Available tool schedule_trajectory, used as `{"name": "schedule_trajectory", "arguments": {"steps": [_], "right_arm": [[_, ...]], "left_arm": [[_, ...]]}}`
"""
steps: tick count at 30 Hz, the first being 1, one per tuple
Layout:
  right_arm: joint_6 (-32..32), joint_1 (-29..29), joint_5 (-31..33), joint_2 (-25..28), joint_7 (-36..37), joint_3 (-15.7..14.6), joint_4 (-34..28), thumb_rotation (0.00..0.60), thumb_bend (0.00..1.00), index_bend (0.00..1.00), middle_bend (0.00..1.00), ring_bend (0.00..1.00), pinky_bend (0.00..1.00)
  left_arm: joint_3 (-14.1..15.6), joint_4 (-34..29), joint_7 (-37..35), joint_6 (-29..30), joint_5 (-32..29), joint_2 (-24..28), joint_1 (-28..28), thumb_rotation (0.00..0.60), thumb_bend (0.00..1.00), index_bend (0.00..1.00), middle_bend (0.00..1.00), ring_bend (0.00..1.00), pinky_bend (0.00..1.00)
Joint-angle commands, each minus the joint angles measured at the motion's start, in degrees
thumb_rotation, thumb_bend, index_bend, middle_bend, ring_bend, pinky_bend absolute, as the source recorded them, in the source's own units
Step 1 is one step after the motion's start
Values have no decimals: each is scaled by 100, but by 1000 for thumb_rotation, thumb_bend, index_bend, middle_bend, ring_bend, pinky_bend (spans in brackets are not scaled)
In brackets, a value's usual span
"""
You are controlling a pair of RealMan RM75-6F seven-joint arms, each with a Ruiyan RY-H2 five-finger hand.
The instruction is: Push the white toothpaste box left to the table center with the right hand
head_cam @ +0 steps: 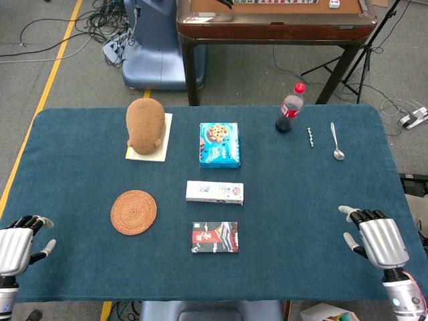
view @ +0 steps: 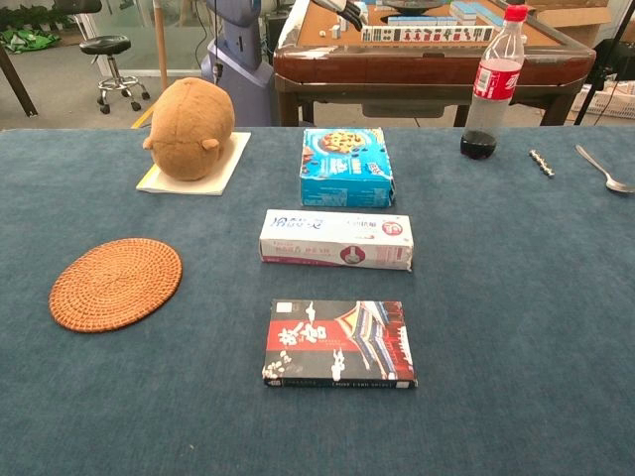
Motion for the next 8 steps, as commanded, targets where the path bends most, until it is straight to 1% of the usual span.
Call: {"name": "schedule_trajectory", "arguments": {"steps": [1, 8], "right_arm": [[141, -99, -102, 37, 221, 71, 161, 600, 259, 317, 458, 440, 466], [-131, -118, 79, 69, 342, 216, 200, 600, 258, 318, 458, 440, 466]], "left_arm": [[-6, -9, 11, -19, 3, 5, -15, 600, 250, 469, 452, 354, 452], [-12, -30, 39, -73, -10, -8, -44, 600, 249, 470, 452, 354, 453]]}}
